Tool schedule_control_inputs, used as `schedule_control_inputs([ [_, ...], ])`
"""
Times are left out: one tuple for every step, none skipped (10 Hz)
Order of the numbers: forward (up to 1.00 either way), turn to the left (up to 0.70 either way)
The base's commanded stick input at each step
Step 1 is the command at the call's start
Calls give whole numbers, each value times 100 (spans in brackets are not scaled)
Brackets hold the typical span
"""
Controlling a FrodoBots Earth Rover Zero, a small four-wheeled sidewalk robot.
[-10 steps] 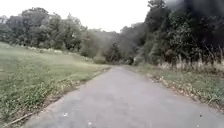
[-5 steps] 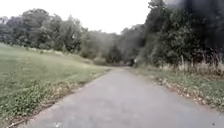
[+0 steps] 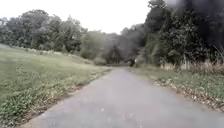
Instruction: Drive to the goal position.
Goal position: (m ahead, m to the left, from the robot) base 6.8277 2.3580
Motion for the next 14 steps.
schedule_control_inputs([
  [50, 0],
  [50, 0],
  [50, 0],
  [50, 0],
  [50, 0],
  [50, 0],
  [50, 0],
  [50, 0],
  [50, 0],
  [50, 0],
  [50, 0],
  [50, -3],
  [50, -7],
  [50, -39],
])
